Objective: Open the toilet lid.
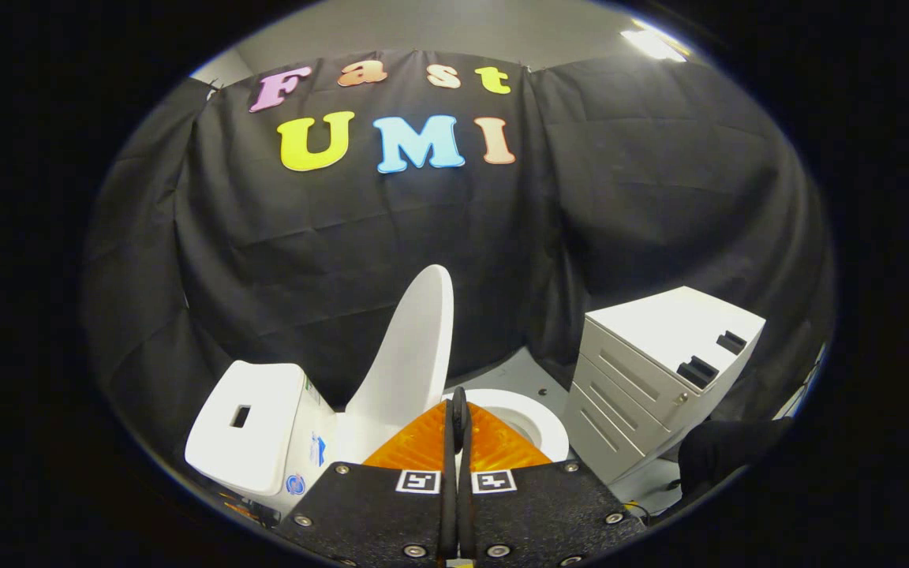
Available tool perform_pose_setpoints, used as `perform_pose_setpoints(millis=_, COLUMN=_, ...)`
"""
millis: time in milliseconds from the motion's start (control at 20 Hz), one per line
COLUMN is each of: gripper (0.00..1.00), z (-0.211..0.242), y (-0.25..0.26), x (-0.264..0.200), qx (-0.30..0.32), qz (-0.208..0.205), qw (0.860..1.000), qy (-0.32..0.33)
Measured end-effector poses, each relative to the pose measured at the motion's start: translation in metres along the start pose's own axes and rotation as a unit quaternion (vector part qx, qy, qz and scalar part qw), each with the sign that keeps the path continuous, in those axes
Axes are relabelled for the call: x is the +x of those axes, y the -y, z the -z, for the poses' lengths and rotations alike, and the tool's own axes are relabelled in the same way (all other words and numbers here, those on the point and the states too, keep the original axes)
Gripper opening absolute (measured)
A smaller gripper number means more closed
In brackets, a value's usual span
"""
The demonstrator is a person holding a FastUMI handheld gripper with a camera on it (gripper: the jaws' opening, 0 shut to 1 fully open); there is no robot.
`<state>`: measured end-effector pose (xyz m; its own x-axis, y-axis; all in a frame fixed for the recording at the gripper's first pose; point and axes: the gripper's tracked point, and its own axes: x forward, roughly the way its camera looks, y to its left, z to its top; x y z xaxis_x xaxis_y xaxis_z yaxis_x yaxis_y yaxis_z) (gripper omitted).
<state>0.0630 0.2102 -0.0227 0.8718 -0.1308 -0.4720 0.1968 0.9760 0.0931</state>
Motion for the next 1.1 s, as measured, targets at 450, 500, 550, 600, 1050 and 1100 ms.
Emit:
perform_pose_setpoints(millis=450, gripper=0.00, z=-0.018, y=-0.063, x=-0.025, qx=-0.052, qz=-0.025, qw=0.998, qy=0.040)
perform_pose_setpoints(millis=500, gripper=0.00, z=-0.019, y=-0.072, x=-0.026, qx=-0.056, qz=-0.027, qw=0.997, qy=0.044)
perform_pose_setpoints(millis=550, gripper=0.00, z=-0.021, y=-0.079, x=-0.029, qx=-0.058, qz=-0.030, qw=0.997, qy=0.048)
perform_pose_setpoints(millis=600, gripper=0.00, z=-0.021, y=-0.087, x=-0.029, qx=-0.061, qz=-0.035, qw=0.996, qy=0.051)
perform_pose_setpoints(millis=1050, gripper=0.00, z=-0.025, y=-0.147, x=-0.044, qx=-0.132, qz=-0.055, qw=0.986, qy=0.089)
perform_pose_setpoints(millis=1100, gripper=0.00, z=-0.026, y=-0.154, x=-0.045, qx=-0.138, qz=-0.058, qw=0.984, qy=0.092)
